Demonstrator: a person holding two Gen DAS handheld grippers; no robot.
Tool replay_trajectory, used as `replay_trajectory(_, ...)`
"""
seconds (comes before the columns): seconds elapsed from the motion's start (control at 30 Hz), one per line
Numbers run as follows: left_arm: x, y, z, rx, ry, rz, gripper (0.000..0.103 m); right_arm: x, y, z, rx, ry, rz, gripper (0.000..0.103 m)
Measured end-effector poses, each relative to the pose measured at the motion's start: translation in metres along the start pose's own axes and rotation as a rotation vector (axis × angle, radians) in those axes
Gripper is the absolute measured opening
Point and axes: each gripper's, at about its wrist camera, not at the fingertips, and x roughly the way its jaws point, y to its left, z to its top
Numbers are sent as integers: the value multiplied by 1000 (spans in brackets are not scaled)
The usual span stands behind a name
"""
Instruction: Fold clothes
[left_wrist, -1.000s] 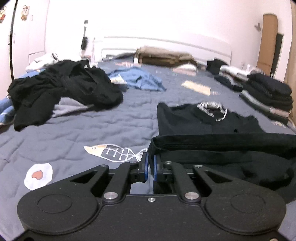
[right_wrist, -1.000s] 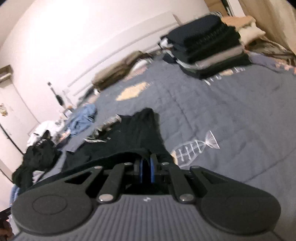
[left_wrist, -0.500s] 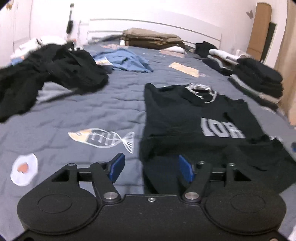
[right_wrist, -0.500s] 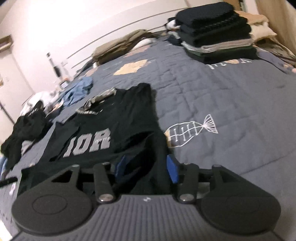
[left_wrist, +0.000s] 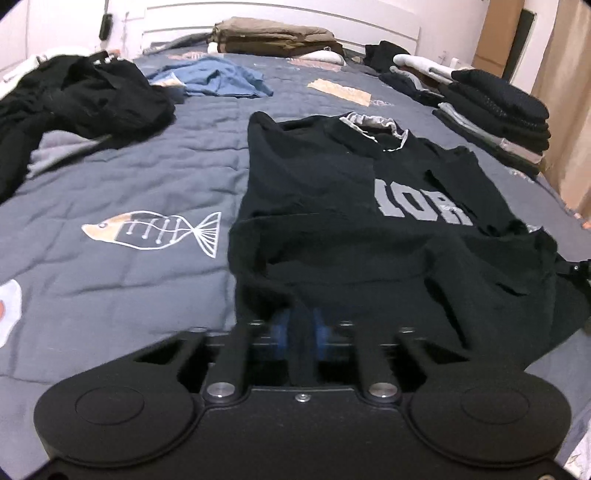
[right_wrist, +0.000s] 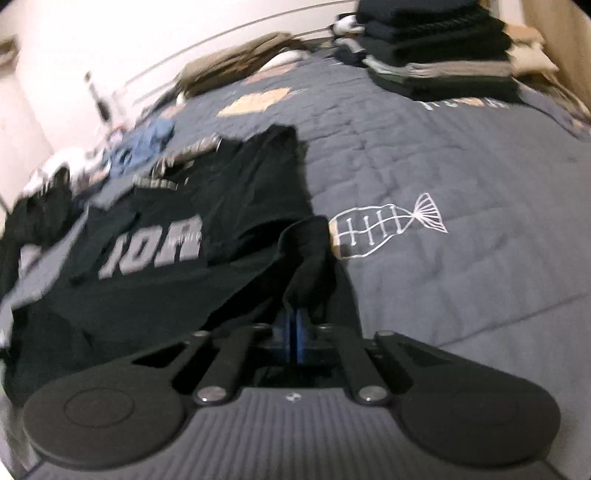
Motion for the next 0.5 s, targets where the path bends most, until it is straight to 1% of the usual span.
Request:
replay_trajectory(0.07,-4,2,5,-12,-27,1,6,-9,-3,5,46,-47,26,1)
replay_trajectory(0.17,-15,6,14,-34,-90,10,5,-24,-5,13,96,-133,39,1)
replay_trajectory(0.23,-21,10,20,-55,-133,22,5,-31,-8,18,119,-195,20,1)
replay_trajectory(0.3,-22,14,27,-67,-159,41,4,-36,-13,22,148,-247,0,1)
replay_trajectory(0.37,-22,18,33,-79,-185,61,4,-33,-19,25,179,-264,-14,1)
replay_trajectory(0.4,-20,19,34,-80,-188,73,4,-27,-20,25,164,-246,-31,1)
replay_trajectory(0.47,-5,19,33,-67,-150,103,4,-16,-20,24,133,-211,-65,1)
replay_trajectory(0.5,4,19,31,-67,-111,112,4,-8,-21,22,120,-165,-80,1)
